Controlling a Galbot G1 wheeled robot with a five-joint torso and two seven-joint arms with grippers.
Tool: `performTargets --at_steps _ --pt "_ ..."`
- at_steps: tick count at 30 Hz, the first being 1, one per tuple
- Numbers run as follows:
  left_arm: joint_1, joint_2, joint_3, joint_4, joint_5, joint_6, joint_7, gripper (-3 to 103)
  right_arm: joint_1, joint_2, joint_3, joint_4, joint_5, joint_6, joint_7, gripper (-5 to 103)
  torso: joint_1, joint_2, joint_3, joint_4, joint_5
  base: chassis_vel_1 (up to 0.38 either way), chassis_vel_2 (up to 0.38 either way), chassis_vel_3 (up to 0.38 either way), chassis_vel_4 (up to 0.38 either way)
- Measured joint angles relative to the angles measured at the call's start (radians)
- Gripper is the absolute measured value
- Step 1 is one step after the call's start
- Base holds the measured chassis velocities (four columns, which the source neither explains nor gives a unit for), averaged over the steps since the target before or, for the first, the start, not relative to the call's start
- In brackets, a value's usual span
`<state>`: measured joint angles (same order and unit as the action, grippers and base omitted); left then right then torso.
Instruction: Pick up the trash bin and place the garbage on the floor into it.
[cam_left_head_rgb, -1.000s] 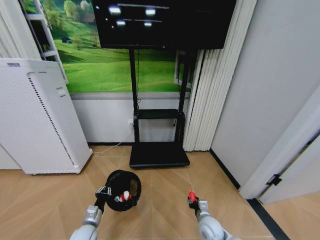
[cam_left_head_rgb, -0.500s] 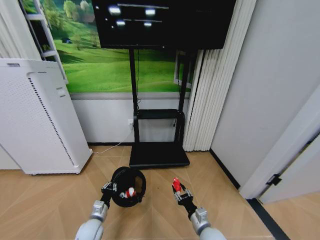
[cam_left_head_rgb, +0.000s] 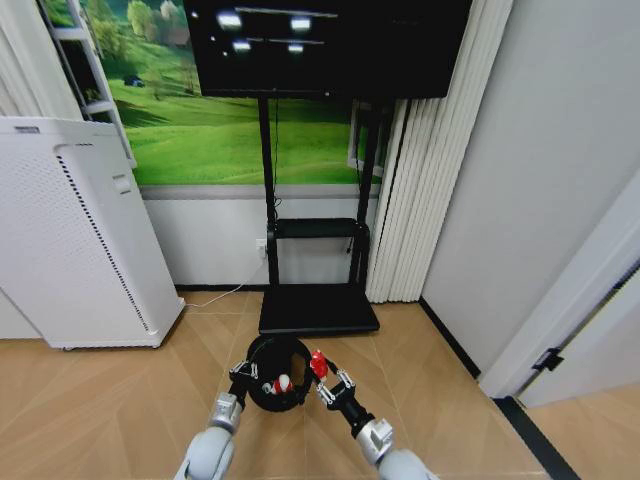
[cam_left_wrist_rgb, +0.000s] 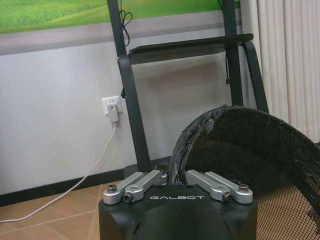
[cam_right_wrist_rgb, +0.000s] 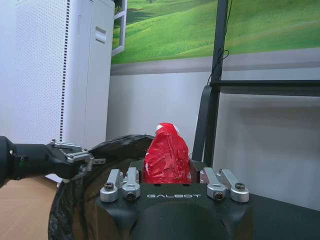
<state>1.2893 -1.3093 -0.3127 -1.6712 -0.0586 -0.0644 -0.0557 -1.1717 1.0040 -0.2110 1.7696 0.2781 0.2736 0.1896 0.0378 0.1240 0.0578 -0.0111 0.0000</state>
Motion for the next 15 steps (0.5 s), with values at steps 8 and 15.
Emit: performTargets --at_steps 8,15 --pt "0.0 -0.012 0.019 0.001 0.009 0.001 -0.001 5 0.099 0.14 -0.083 -0.133 0.001 -0.012 0.019 47 0.0 0.0 0.0 0.0003 0.0 0.0 0.0 0.0 0.0" --pt "0.015 -0.006 0.014 -0.012 0.009 0.001 -0.001 5 0.111 0.155 -0.086 -0.168 -0.002 -0.045 0.025 47 0.0 0.0 0.0 0.0 -0.0002 0.0 0.0 0.0 0.0"
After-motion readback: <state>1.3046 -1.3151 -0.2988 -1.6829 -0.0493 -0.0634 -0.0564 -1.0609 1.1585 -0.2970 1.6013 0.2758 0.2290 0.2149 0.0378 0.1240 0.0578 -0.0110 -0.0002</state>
